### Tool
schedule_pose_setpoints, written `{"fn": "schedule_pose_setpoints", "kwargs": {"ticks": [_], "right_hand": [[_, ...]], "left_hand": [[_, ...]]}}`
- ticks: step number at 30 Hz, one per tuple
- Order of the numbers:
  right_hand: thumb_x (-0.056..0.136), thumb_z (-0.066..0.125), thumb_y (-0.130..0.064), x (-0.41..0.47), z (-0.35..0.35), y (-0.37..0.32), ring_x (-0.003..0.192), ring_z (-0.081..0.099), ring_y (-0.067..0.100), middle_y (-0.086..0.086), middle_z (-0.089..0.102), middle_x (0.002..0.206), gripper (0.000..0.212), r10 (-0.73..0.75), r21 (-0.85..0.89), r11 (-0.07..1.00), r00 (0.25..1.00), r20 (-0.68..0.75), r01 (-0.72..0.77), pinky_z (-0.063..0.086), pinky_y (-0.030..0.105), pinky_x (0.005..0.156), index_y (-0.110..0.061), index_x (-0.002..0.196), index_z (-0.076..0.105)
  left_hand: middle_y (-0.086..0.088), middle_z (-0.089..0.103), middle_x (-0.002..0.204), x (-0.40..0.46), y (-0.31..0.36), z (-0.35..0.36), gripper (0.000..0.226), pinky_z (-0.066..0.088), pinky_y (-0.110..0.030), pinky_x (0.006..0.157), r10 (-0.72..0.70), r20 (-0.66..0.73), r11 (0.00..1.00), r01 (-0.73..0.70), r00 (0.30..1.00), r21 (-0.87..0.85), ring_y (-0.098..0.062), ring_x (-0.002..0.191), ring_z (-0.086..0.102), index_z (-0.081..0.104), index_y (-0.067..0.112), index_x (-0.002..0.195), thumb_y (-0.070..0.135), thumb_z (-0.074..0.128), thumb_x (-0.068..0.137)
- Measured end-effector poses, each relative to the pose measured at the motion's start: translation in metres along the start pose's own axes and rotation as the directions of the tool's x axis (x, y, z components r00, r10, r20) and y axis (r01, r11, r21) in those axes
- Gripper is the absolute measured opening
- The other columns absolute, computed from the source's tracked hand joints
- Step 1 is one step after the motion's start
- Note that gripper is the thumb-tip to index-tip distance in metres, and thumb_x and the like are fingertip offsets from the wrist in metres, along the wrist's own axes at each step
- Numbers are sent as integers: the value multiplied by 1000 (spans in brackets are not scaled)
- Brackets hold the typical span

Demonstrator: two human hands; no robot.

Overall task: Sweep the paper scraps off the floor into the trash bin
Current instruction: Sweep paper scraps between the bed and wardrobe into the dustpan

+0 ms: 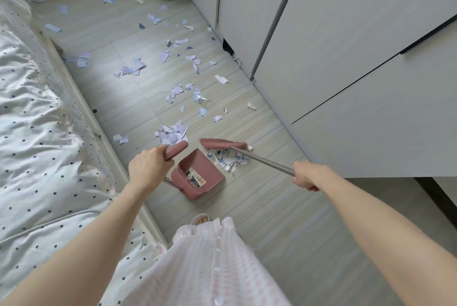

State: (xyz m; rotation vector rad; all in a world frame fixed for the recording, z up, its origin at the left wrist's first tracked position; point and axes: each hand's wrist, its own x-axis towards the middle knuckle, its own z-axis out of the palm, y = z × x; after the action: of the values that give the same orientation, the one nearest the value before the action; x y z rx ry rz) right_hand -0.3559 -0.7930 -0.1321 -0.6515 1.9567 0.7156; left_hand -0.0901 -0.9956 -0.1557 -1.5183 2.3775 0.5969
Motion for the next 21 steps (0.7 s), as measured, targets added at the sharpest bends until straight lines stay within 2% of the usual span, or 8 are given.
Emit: {"fn": "schedule_pose_setpoints", "kwargs": {"ticks": [3,6,9,12,16,19,21], "right_hand": [[99,40,-19,-4,-9,13,48,48,14,7,47,84,21,-40,-24,999,999,-10,40,38,22,35,-7,112,52],[99,41,-26,-9,-14,25,50,48,16,3,43,75,16,-60,17,998,998,-35,60,38,23,39,-11,97,47],[98,41,-28,-11,-7,28,47,48,18,5,46,73,20,-25,119,992,998,-49,31,38,22,41,-9,96,46],[99,41,-26,-11,-2,20,42,46,19,10,51,66,23,22,246,969,998,-65,-5,37,21,41,-4,98,47],[101,39,-22,-11,7,2,25,46,13,10,45,64,22,71,418,908,995,-74,-34,32,13,33,-2,95,44],[102,36,-24,-7,24,-9,40,51,18,12,50,63,28,102,540,840,994,-43,-63,40,22,41,-1,91,48],[101,35,-27,-6,38,-12,44,49,20,10,52,51,43,139,559,823,990,-31,-98,39,22,45,0,71,51]], "left_hand": [[-10,62,85,-1,0,1,11,33,-30,67,-1,-6,1000,1,1000,-3,-36,86,58,62,14,92,18,56,84],[-6,53,77,-4,1,1,3,34,-31,66,10,-3,1000,-10,1000,-14,-35,82,57,57,14,84,16,56,83],[-5,52,75,-7,-1,2,9,35,-31,66,36,14,999,-36,999,-27,-36,84,59,48,19,78,16,56,83],[-4,52,74,-8,-6,4,1,35,-31,66,53,15,998,-52,998,-29,-31,76,52,55,17,81,17,56,81],[-2,54,73,-8,-12,5,8,36,-29,66,73,54,997,-73,996,0,-28,73,48,60,15,87,19,55,82],[-2,56,73,-10,-19,4,7,36,-29,64,120,79,991,-124,990,50,-28,73,50,60,17,85,19,54,84],[-1,56,72,-12,-26,4,7,36,-29,63,157,92,984,-164,983,75,-28,74,52,60,15,84,19,54,84]]}}
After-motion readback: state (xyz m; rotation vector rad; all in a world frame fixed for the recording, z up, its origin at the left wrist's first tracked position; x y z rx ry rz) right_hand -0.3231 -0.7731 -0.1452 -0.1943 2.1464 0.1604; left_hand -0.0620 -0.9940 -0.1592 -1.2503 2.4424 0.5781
